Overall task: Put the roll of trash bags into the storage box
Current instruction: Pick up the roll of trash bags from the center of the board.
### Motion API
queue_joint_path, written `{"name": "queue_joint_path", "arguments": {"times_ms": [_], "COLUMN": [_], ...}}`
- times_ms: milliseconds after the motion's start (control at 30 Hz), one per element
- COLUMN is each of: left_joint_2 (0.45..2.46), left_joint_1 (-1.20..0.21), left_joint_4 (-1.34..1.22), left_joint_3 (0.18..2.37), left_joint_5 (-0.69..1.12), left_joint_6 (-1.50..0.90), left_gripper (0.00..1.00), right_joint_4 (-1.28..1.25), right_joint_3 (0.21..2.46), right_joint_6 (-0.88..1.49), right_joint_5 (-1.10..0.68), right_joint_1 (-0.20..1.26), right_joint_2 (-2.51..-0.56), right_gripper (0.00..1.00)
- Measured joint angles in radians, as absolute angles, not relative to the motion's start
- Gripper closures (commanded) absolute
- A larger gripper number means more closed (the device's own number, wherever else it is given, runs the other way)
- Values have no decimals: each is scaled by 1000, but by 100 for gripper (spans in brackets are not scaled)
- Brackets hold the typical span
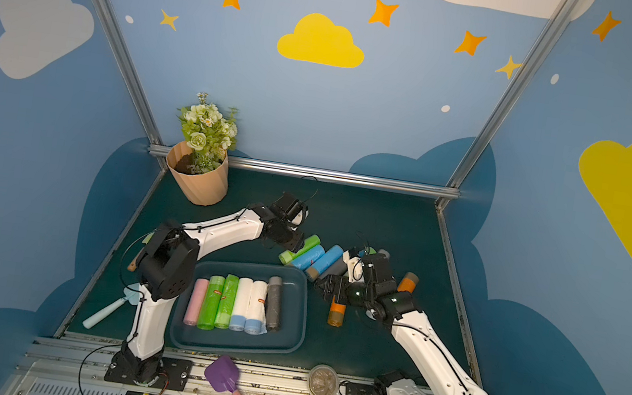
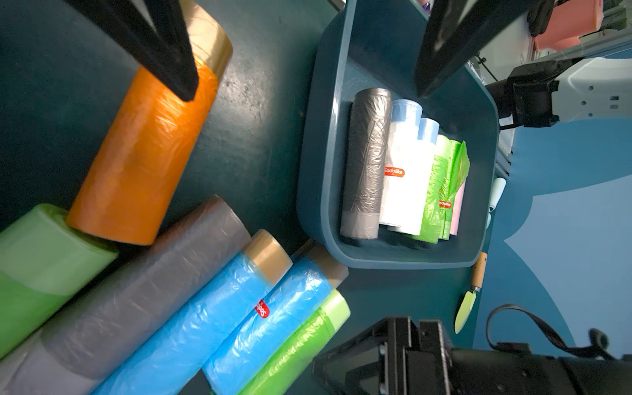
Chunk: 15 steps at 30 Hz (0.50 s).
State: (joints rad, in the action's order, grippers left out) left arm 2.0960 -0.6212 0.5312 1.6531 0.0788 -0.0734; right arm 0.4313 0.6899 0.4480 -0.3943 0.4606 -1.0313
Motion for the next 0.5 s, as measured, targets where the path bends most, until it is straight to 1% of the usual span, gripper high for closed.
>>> {"name": "queue_joint_path", "arguments": {"times_ms": [500], "left_joint_2": [2239], "left_joint_1": [-607], "left_joint_4": [553], "left_joint_3": [1796], "left_joint_5": [94], "left_joint_6": [-43], "left_gripper": [39], "right_joint_4": [414], "right_joint_3": [690], "right_joint_6": [421], "right_joint_5": [-446], "right_joint_1": [425], "right_joint_2": [-1124], "right_gripper": [3]}}
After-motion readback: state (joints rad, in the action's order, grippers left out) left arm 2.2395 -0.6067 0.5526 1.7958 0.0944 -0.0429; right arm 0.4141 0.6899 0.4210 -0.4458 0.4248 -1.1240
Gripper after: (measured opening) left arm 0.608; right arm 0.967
